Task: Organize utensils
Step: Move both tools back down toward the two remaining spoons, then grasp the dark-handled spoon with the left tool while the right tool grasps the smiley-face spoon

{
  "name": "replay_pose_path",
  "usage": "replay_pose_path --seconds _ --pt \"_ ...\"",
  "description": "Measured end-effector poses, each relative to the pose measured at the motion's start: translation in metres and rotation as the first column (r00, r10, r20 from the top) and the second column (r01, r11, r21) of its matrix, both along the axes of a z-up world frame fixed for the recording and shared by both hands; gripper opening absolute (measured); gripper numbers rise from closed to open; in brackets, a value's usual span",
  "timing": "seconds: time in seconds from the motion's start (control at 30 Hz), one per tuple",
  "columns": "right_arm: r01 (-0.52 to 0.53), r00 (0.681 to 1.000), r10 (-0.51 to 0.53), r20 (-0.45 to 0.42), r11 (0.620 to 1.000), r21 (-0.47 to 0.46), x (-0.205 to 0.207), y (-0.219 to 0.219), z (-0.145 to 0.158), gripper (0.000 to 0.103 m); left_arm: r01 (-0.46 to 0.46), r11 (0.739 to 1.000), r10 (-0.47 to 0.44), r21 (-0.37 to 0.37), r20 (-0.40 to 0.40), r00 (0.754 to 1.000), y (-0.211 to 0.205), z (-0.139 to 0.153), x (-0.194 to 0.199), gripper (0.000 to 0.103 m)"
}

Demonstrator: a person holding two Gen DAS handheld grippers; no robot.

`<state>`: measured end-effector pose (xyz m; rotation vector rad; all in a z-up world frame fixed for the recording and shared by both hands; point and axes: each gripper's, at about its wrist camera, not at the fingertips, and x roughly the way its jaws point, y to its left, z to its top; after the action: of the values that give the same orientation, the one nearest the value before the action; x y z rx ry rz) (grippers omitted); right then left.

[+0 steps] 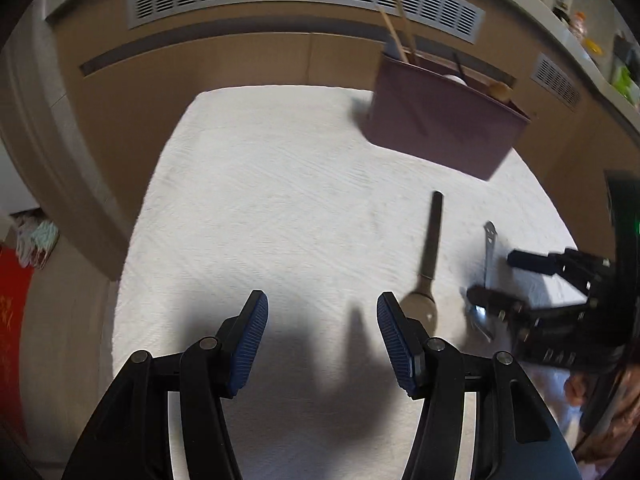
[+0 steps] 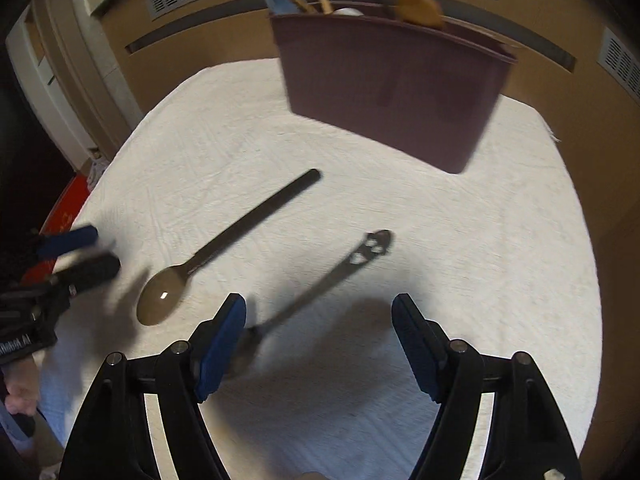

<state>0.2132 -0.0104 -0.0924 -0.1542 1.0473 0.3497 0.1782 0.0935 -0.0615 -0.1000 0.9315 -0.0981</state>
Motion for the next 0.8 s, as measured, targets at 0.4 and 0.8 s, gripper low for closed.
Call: replay_pose_path --seconds 0.4,0.8 --pt "0.034 0.998 -0.028 0.059 0.993 -0.116 -0.027 -0.047 0.0 0.082 0.169 0.984 -0.171 -0.063 -0.032 0.985 -0.045 -0.009 0.011 0.057" --pt "0.07 0.997 -0.069 0.023 0.997 -0.025 -0.036 -0.081 -0.009 0.103 0.33 0.94 -0.319 0.086 -0.12 0.94 -0.101 -0.018 0.08 0.025"
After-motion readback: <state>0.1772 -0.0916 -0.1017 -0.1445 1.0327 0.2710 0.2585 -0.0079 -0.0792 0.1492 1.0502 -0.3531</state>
